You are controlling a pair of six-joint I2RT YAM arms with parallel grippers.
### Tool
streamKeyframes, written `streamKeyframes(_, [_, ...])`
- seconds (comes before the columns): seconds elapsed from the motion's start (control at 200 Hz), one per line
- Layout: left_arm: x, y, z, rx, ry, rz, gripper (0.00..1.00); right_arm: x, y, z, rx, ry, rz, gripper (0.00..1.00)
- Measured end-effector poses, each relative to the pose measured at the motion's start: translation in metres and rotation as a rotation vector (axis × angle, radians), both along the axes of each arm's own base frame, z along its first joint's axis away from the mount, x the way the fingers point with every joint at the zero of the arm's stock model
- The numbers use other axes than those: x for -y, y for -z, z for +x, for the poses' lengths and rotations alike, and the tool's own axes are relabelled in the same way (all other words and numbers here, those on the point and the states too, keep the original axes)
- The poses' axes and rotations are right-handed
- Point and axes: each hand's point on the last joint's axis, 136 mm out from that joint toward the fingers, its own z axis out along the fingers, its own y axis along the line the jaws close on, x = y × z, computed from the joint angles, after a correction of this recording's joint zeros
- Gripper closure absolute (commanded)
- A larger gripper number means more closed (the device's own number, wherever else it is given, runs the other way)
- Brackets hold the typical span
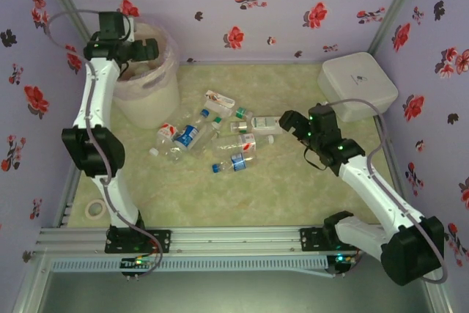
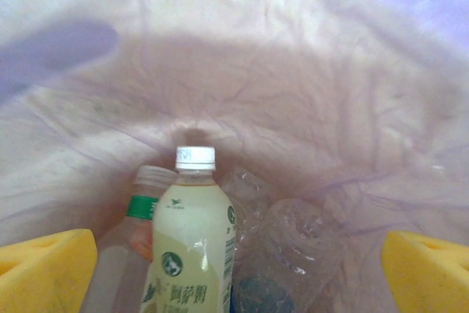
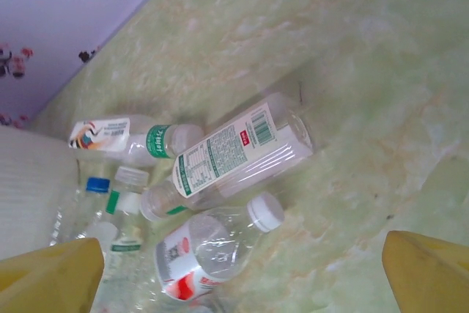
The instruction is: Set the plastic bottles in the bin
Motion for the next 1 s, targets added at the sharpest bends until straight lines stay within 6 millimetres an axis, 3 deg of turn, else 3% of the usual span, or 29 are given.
streamKeyframes(0.155, [-0.006, -0.047, -0.029, 0.093, 0.022, 0.057, 0.0, -0.001, 0.015, 0.007, -0.089, 0.138, 0.128, 0.01])
streamKeyframes(0.375, [-0.016, -0.075, -0.083, 0.175, 0.01, 0.099, 0.0, 0.003, 0.043, 0.024, -0.207, 0.309, 0.158, 0.01])
streamKeyframes(0.455, [-0.008, -0.082, -0.104, 0.201, 0.027, 0.097, 0.0, 0.001, 0.044, 0.038, -0.248, 0.346, 0.139, 0.0])
streamKeyframes(0.53, [0.011, -0.087, -0.124, 0.227, 0.073, 0.093, 0.0, -0.006, 0.044, 0.055, -0.276, 0.362, 0.131, 0.01])
streamKeyframes(0.735, [0.079, -0.078, -0.183, 0.239, 0.256, 0.088, 0.0, -0.024, 0.062, 0.083, -0.335, 0.382, 0.122, 0.01])
streamKeyframes(0.885, [0.102, -0.064, -0.211, 0.22, 0.319, 0.07, 0.0, -0.028, 0.082, 0.092, -0.381, 0.413, 0.113, 0.0])
streamKeyframes(1.0, [0.115, -0.032, -0.225, 0.156, 0.343, 0.043, 0.0, -0.034, 0.093, 0.105, -0.403, 0.434, 0.116, 0.0])
